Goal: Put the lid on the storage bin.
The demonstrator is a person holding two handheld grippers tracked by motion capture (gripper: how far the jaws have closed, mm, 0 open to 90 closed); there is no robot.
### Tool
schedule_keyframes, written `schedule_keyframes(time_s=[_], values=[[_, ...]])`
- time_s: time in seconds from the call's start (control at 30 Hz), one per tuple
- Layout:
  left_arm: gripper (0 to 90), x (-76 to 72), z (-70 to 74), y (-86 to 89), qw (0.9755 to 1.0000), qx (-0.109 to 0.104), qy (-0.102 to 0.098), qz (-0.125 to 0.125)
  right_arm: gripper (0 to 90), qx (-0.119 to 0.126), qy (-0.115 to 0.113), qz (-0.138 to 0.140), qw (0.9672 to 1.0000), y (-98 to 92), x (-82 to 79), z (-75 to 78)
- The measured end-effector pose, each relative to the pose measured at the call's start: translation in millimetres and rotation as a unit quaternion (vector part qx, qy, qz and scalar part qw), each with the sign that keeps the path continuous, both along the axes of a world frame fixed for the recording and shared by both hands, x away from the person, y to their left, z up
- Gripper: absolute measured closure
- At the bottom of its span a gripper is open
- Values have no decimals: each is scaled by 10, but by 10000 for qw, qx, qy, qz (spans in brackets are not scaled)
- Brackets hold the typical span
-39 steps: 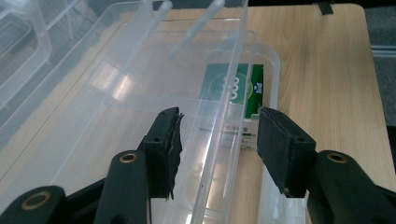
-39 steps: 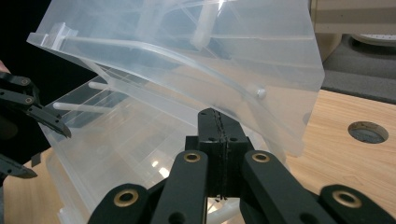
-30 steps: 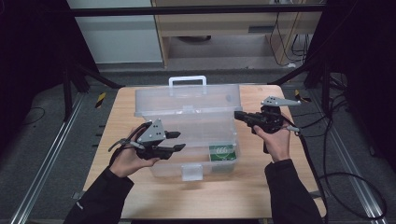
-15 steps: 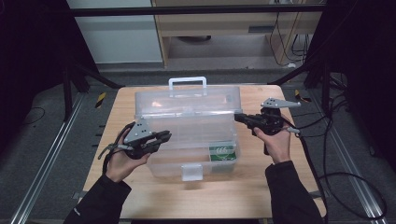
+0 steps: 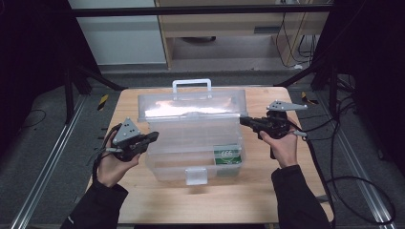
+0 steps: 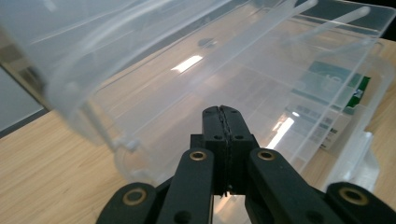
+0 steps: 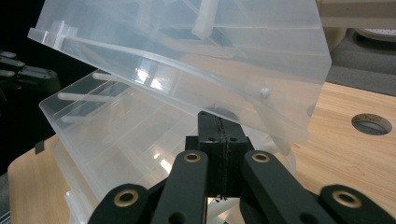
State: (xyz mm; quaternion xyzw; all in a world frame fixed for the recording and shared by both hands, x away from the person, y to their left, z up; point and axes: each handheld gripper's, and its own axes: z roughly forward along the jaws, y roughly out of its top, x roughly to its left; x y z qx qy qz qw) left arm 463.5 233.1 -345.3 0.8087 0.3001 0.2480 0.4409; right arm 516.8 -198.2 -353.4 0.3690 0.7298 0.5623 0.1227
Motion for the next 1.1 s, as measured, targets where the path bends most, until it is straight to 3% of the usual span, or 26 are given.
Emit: schedule_keyframes(time_s=[0.2, 0.47, 0.63, 0.73, 0.93, 1.1], values=[[895, 31, -11, 119, 9995, -65, 57, 299, 900, -3, 17, 14, 10000, -4, -12, -11], [895, 63, -26, 217, 9986, -66, 80, 521, 900, -114, 104, 58, 9999, -8, -81, -54], [895, 58, -56, 236, 9985, -86, 150, 516, 900, -311, 133, 75, 9994, -10, -174, -89], [895, 29, -114, 251, 9987, 25, 217, 468, 900, -416, 140, 82, 9990, -24, -222, -104], [894, -19, -236, 310, 9982, 171, 385, 416, 898, -582, 209, 92, 9980, -53, -332, -216], [889, -36, -345, 368, 9980, 146, 471, 398, 889, -802, 300, 93, 9963, -70, -396, -311]])
